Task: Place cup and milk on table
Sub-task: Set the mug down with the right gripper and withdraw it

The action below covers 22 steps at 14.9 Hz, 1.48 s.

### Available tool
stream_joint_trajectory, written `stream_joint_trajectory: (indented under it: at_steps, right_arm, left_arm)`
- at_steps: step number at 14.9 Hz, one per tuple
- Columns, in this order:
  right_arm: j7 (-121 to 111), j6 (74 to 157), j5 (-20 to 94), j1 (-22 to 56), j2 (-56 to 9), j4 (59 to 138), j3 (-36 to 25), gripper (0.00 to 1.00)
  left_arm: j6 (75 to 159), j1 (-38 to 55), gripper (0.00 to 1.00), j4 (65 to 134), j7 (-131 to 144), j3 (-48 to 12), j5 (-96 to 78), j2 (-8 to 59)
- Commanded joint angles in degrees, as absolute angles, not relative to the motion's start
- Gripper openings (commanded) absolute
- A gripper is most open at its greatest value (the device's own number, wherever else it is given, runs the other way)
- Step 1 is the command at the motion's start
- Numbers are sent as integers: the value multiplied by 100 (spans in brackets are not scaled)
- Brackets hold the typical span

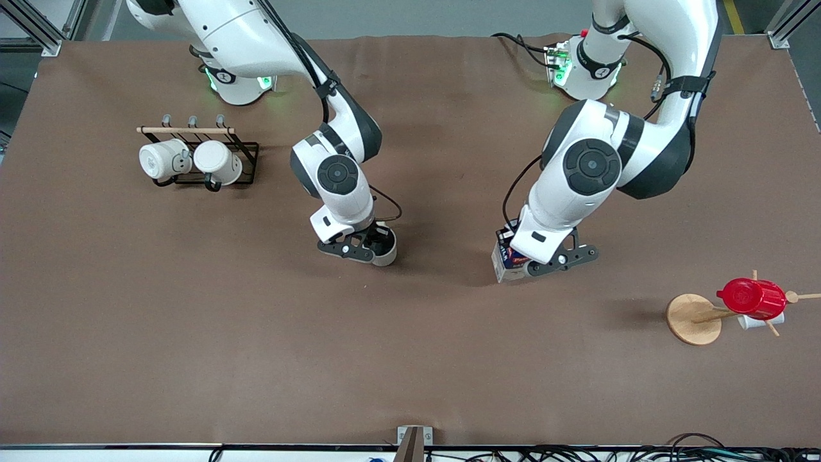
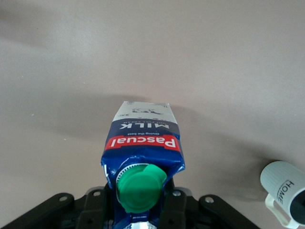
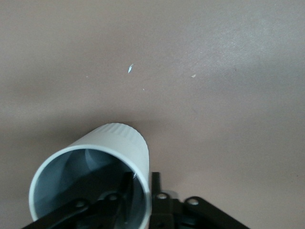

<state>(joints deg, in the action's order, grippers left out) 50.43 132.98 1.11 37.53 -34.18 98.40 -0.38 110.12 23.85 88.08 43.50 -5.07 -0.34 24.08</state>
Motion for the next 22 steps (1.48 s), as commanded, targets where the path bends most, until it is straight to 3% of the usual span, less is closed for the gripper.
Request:
stream_joint_trajectory:
  at_steps: [1, 3, 6, 10, 13, 19, 22]
  right_arm:
    - [5124, 13272, 158, 3779, -3472, 9756, -88, 100]
    - [5037, 13158, 158, 3701, -3350, 9756, -97, 100]
    - [4740, 12089, 150, 3271, -2499, 9756, -123, 100]
    - [3527, 10690, 10, 2331, -1374, 9765, -149, 100]
    - [2596, 10188, -220, 1584, -766, 9765, -193, 100]
    - [1099, 9449, -220, 432, 60, 9695, -193, 100]
    - [819, 9002, -141, -7, 88, 9134, -211, 100]
  left_arm:
    - [10890, 2557, 38, 8368, 4649, -466, -114, 2733]
    - [10898, 2566, 38, 8166, 4746, -466, -114, 2900]
    - [10916, 2566, 38, 8051, 4790, -466, -123, 2997]
    - [10986, 2697, 38, 7885, 5000, -475, -123, 3172]
    - [11004, 2944, 38, 7551, 5343, -466, -123, 3462]
    - [11312, 3348, 38, 7268, 5783, -457, -123, 3700]
    - [11303, 3436, 38, 7277, 5617, -475, -114, 3709]
